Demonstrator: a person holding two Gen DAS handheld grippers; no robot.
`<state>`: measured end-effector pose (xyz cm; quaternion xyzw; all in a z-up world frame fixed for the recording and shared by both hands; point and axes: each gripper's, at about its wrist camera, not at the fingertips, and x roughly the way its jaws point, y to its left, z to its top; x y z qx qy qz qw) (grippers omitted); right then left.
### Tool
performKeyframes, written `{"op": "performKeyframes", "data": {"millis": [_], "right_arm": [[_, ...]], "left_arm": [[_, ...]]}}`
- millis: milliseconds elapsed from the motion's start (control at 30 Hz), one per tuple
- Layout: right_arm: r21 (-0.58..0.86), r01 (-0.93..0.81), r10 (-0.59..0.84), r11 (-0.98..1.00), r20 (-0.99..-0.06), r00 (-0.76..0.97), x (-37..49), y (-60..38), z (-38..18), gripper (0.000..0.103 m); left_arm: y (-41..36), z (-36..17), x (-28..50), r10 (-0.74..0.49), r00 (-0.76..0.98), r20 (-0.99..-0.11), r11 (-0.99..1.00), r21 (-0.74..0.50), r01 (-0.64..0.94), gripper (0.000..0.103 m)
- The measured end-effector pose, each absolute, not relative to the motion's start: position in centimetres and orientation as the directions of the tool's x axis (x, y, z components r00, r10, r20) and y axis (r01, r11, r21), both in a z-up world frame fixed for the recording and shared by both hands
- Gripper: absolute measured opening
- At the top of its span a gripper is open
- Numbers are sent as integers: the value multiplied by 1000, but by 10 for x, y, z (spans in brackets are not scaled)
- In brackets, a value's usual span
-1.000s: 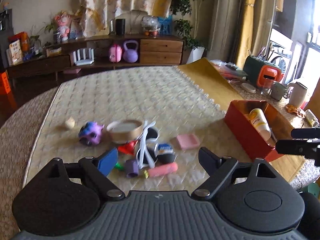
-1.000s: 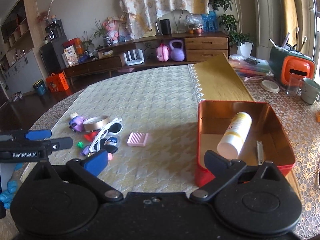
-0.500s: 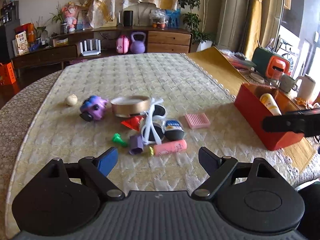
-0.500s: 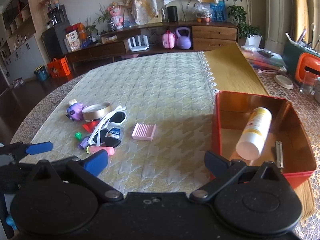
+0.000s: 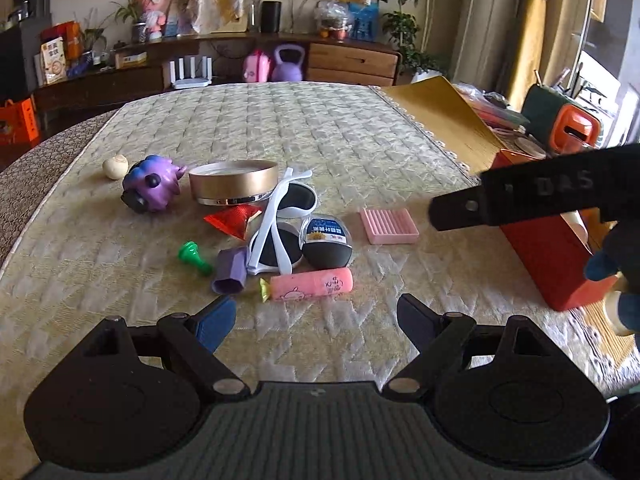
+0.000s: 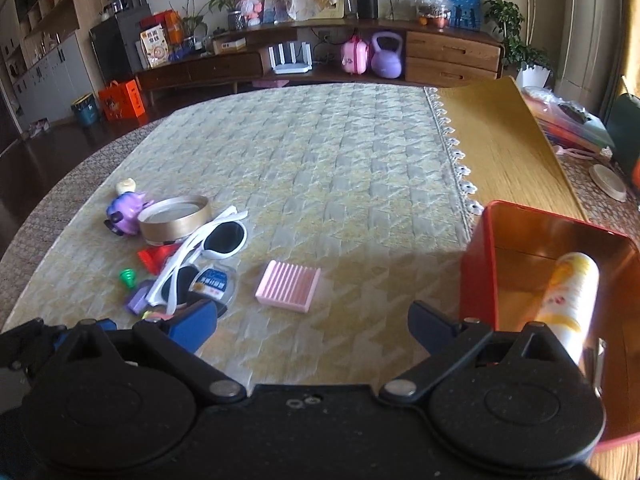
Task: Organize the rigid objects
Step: 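Grasp the pink comb with the right gripper while the left gripper grasps the pink tube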
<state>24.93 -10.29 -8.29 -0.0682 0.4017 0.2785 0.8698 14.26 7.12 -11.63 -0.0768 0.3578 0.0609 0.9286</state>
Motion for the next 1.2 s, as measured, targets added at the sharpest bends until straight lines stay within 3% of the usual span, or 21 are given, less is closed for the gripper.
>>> {"op": "performKeyframes", "data": {"millis": [767,1100,1200], "right_arm": [[43,-552,353,833,-809,470,289,-58,-127,86],[-11,-590,354,807,-791,499,280,-45,-126,64],[-13,-595,359,804,-787,502,278,-45,-125,55]], "left_arm": [[58,-136,172,192,707,-680,965,2,-260,88],[53,-136,172,198,716,-670,966,9,-259,84],[55,-136,171,198,718,-667,965,4,-262,77]]}}
